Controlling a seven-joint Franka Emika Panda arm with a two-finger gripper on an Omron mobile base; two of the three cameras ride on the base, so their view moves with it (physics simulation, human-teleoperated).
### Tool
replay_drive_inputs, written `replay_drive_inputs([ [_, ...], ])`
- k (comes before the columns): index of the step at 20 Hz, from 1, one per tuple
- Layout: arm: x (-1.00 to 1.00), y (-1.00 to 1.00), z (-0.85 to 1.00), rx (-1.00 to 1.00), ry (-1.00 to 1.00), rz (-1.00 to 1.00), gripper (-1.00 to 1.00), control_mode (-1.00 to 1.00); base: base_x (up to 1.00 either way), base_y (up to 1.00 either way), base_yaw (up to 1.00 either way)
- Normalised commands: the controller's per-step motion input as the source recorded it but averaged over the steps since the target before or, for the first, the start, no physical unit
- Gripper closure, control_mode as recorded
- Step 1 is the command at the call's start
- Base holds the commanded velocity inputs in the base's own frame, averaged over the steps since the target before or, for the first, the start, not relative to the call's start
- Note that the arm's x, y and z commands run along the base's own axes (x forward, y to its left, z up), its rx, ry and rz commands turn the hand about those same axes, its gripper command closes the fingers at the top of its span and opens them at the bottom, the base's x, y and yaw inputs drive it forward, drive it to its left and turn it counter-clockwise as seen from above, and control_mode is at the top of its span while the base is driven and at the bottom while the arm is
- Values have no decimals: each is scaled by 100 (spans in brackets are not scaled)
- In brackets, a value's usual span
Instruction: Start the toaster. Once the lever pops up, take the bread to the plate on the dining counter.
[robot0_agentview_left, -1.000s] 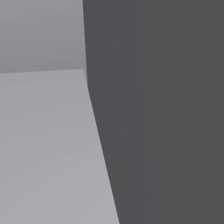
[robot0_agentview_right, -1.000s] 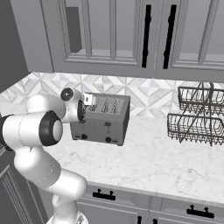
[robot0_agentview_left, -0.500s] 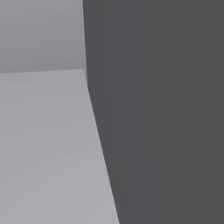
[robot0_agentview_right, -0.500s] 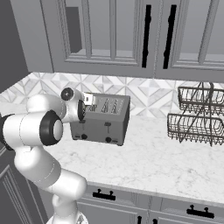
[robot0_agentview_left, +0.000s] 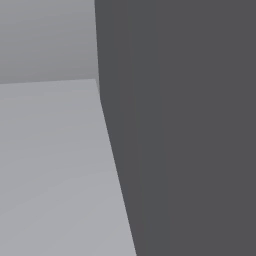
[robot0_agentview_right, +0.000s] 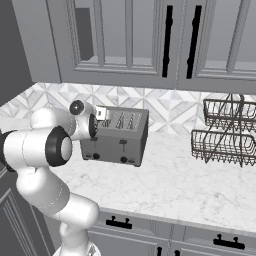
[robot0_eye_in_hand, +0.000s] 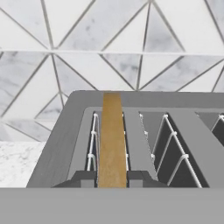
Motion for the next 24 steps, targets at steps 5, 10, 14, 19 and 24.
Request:
replay_drive_inputs([
  [5,0,0,0,0,0,0,100,-100,0,0,0],
  [10,0,0,0,0,0,0,100,-100,0,0,0],
  [14,0,0,0,0,0,0,100,-100,0,0,0],
  [19,0,0,0,0,0,0,100,-100,0,0,0],
  [24,-3,1,2,0,-1,0,100,-100,0,0,0],
])
